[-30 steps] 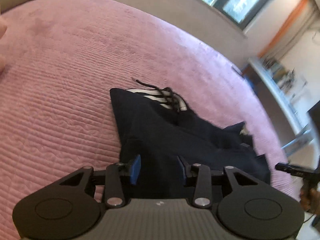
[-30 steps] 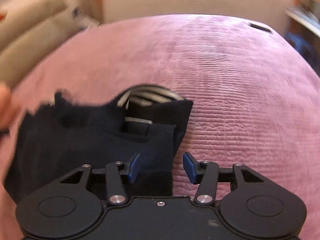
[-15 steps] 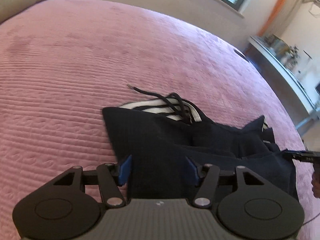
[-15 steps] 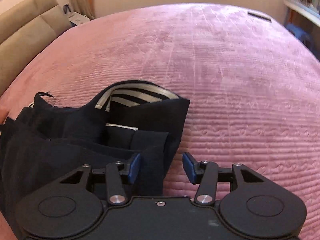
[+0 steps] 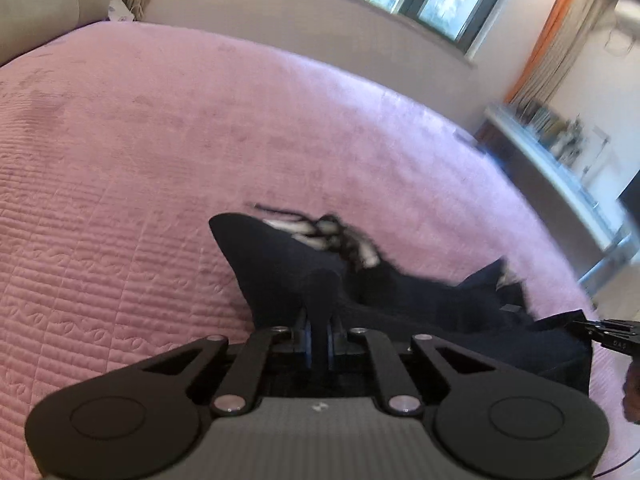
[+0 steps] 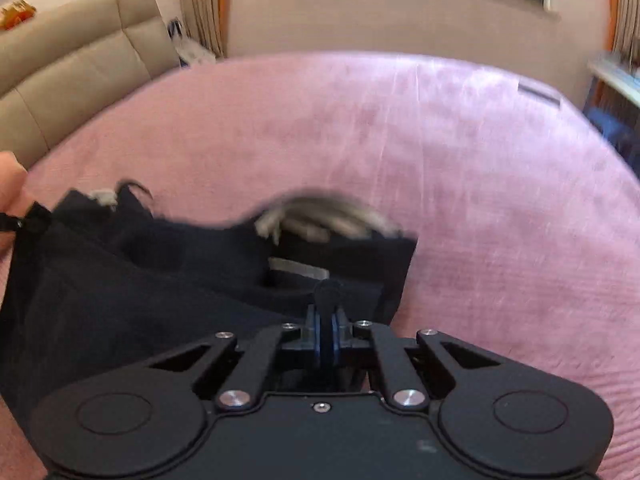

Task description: Fold large clothes

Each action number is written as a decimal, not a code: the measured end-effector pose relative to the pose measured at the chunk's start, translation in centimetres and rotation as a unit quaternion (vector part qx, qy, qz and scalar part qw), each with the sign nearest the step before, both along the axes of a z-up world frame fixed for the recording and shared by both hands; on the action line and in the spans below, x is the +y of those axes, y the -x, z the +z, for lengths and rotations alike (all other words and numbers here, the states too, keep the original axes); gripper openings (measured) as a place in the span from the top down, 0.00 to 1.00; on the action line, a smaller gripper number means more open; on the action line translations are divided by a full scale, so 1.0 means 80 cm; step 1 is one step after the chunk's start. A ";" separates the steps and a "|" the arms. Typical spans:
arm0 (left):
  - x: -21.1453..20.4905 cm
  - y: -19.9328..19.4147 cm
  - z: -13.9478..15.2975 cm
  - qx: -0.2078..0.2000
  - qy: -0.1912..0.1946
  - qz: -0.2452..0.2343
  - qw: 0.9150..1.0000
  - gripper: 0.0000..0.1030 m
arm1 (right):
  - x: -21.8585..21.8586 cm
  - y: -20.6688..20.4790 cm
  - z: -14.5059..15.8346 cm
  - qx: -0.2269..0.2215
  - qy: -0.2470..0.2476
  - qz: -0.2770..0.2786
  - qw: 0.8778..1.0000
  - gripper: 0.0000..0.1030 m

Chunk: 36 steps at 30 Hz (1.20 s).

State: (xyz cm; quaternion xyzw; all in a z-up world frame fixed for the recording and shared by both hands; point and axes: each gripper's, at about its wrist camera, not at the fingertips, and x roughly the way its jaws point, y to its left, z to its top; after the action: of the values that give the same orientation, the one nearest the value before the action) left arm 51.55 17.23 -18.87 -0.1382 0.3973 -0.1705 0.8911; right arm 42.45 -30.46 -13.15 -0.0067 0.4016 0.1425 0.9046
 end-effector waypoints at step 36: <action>-0.049 -0.084 0.001 -0.053 -0.052 0.070 0.995 0.82 | 0.118 -0.110 0.001 -0.023 0.045 -0.011 0.999 0.89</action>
State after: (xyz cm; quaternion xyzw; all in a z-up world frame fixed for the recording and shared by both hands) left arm 58.30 13.28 -18.78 -0.1100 0.3467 -0.0943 0.9267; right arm 51.23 -20.98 -13.03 -0.0465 0.3869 0.1139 0.9139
